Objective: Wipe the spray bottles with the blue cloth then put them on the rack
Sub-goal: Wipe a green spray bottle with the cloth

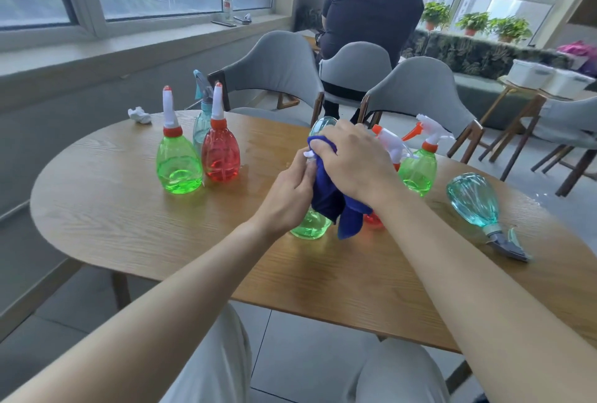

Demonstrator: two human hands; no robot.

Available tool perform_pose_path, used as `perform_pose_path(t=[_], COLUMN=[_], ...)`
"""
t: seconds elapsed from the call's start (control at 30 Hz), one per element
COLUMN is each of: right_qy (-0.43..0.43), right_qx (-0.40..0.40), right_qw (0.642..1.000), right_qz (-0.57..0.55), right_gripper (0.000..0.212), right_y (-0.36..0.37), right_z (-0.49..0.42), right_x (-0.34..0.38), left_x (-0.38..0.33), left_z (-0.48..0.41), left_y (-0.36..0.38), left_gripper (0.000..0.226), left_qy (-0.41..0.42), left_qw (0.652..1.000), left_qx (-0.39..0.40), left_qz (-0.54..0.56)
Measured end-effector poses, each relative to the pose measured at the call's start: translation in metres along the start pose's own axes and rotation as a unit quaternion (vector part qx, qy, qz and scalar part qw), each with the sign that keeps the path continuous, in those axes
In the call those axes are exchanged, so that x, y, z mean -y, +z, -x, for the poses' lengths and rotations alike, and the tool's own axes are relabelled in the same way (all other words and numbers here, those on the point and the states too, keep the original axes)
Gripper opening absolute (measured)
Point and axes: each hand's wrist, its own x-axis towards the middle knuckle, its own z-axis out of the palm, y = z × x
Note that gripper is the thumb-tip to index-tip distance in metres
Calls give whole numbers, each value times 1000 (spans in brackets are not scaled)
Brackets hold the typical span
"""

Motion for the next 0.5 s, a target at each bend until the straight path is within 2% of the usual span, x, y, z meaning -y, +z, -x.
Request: perform_pose_path(t=[0.07,0.13,0.23,0.3,0.4,0.5], right_qy=[26,-10,-108,-143,-159,-161], right_qx=[-18,-35,-26,-2,21,17], right_qw=[997,995,993,989,985,985], right_qz=[66,95,27,-42,-57,-64], right_gripper=[32,33,28,25,22,22], right_y=[4,11,13,9,8,9], right_z=[-2,-1,6,7,3,1], right_x=[14,21,7,-5,-9,-10], left_x=[-1,0,7,15,29,35], left_z=[0,1,3,7,22,32], left_y=[1,-2,-11,-15,-17,-18], left_gripper=[30,29,25,29,37,46], left_qy=[-9,-18,-9,-13,-58,-63], left_qw=[1000,1000,1000,1000,998,997], left_qx=[-7,-19,-17,-3,18,9], left_qz=[-2,8,10,4,-16,-36])
